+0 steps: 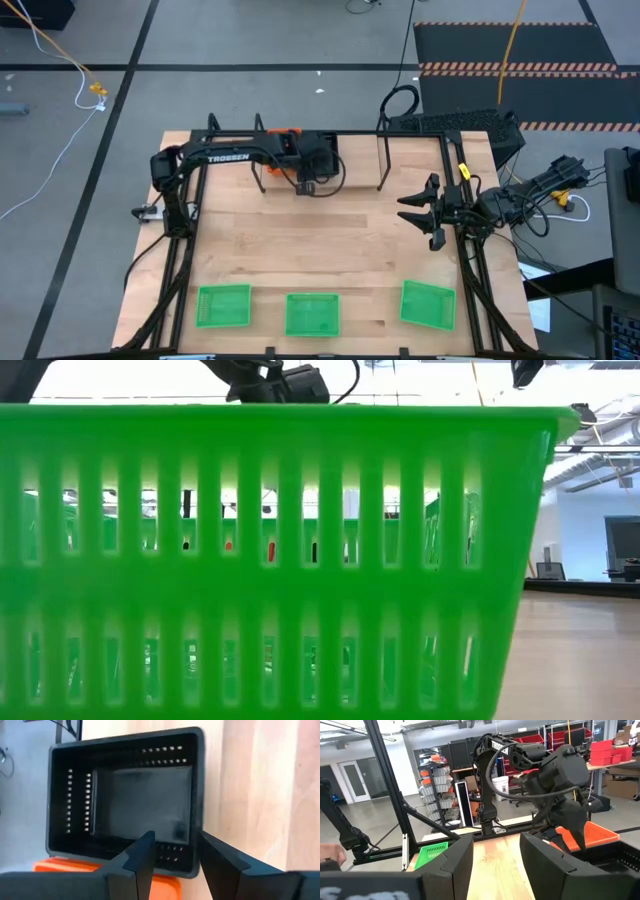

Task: Stack baskets on shelf by color
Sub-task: Put the bottom left green basket on the shelf

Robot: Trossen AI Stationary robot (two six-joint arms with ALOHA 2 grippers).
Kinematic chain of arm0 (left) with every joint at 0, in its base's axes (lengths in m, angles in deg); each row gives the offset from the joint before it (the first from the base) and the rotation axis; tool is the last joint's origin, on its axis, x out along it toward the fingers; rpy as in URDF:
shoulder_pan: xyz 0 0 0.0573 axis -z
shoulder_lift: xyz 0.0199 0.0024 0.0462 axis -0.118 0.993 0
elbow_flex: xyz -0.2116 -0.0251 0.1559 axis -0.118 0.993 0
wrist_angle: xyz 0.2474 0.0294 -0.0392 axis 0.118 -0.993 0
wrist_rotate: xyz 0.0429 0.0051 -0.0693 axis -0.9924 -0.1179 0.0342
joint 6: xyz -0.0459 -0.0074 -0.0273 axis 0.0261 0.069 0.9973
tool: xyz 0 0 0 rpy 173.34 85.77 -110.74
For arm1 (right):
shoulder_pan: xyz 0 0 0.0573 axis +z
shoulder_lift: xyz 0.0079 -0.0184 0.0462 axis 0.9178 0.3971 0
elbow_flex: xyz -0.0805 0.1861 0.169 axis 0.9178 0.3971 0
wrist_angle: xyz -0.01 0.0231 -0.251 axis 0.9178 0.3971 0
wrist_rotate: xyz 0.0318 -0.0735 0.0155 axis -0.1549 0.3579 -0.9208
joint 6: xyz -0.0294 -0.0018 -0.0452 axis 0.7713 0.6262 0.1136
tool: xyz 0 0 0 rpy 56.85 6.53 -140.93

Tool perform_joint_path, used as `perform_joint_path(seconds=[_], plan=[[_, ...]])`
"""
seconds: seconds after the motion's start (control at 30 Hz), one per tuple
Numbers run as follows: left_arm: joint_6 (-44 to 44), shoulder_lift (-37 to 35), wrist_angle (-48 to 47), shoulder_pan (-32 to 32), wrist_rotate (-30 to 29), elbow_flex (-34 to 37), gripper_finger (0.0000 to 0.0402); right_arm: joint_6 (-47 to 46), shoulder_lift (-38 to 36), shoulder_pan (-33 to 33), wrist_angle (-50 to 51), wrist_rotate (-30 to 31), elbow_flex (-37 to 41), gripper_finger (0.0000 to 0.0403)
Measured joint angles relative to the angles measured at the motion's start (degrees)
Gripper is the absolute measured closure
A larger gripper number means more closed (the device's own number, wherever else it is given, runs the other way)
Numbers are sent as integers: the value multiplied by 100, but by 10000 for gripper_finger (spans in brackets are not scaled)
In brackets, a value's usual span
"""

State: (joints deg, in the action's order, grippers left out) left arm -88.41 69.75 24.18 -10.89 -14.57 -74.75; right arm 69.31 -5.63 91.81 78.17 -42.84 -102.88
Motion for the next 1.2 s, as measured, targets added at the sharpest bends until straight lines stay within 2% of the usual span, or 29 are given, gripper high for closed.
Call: perform_joint_path(seconds=[0.2, 0.37, 0.57, 0.63, 0.8, 0.93, 1.03, 1.2], plan=[[37, 12, -103, -76, 10, 2, 252, -6, -1, 0, -2, 0, 0, 248], [34, -109, -217, 114, -7, 4, 252, -2, 1, 0, -4, 0, 0, 248], [-121, -721, -724, 612, -116, 2, 253, 151, 0, -2, -20, 3, -2, 248], [-215, -885, -967, 903, 53, 0, 259, 264, -6, -2, -45, 4, -2, 248], [-404, -982, -1677, 1805, 1200, -2, 291, 535, -23, -2, -116, -14, -2, 248], [-180, -900, -2744, 2747, 1758, -2, 314, 792, -26, -2, -386, -17, -3, 248], [552, -901, -3191, 3478, 1832, 9, 323, 1039, -28, -2, -475, -20, -4, 248], [2365, -895, -3024, 4521, 1737, 2, 320, 1755, -28, -2, -785, -22, -4, 248]])
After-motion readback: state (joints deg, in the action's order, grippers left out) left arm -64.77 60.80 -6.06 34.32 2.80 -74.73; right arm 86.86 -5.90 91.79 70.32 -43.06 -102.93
